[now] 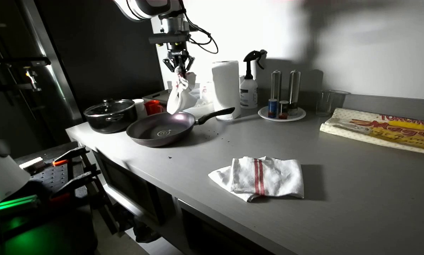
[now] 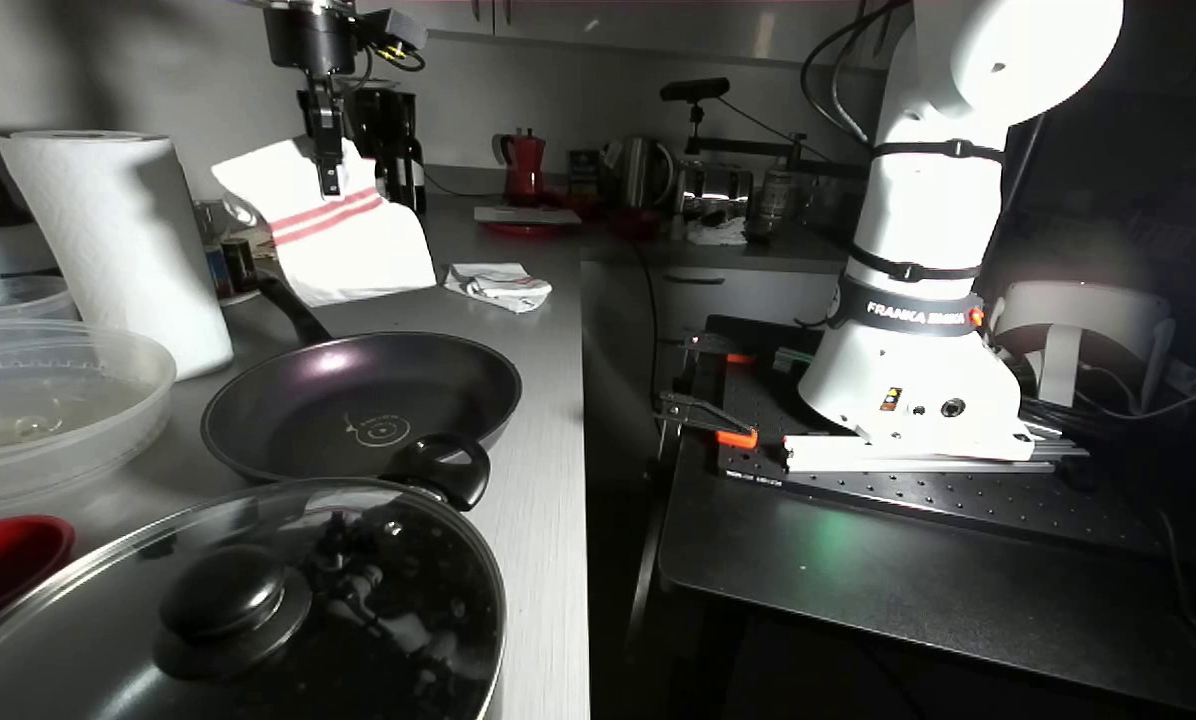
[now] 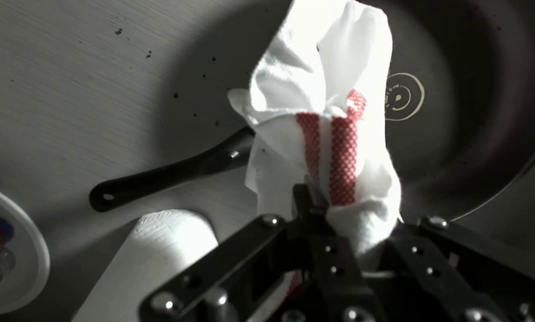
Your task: Use the towel to wipe the pan
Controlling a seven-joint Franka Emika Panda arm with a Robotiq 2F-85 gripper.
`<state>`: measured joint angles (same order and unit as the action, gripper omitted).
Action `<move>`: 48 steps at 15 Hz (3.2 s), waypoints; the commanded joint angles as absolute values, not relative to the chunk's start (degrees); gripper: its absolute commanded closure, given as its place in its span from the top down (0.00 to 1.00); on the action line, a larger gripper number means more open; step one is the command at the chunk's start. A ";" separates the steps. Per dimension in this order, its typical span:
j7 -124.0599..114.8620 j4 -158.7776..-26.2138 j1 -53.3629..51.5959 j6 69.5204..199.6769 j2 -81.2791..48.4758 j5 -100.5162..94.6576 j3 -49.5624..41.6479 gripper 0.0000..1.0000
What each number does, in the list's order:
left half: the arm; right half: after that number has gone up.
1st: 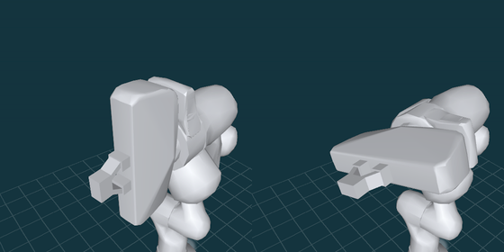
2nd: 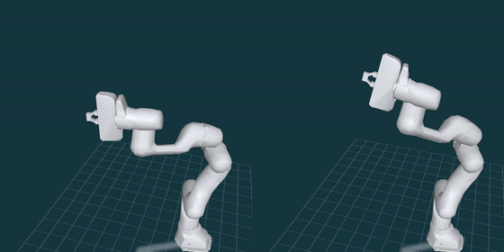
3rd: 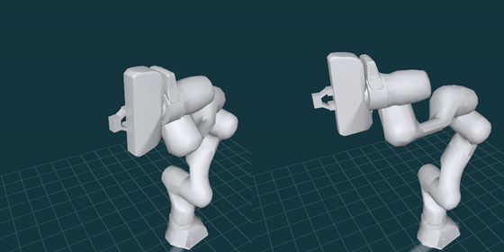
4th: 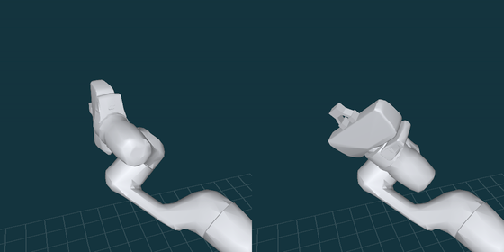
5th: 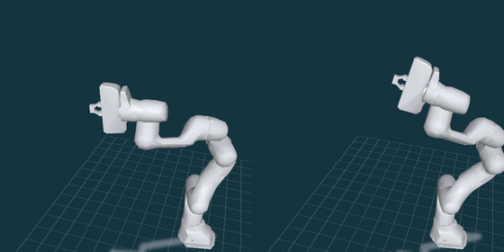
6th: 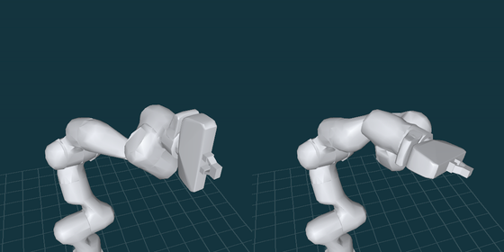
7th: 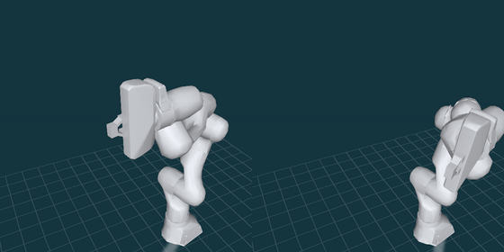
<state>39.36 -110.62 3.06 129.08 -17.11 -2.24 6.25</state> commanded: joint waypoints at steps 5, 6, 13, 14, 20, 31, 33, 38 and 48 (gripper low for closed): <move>47.25 -109.43 2.16 129.77 -22.45 -5.39 6.29 0.03; 47.83 -109.76 1.96 130.24 -22.86 -6.02 6.37 0.03; 50.65 -112.31 -0.65 133.49 -25.71 -10.16 7.71 0.03; 50.93 -112.92 -1.09 134.54 -26.26 -10.60 8.05 0.03; 51.46 -114.09 -2.33 141.51 -30.90 -12.01 8.94 0.03; 51.32 -108.90 0.18 149.76 -43.24 -11.40 9.15 0.03; 51.53 -109.05 0.37 149.93 -42.93 -11.37 9.40 0.03; 51.93 -109.75 -2.65 149.26 -43.13 -14.33 9.71 0.03; 60.57 -114.63 -6.89 147.02 -41.26 -19.95 13.70 0.03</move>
<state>57.66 -112.28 -6.30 146.96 -40.33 -19.01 12.66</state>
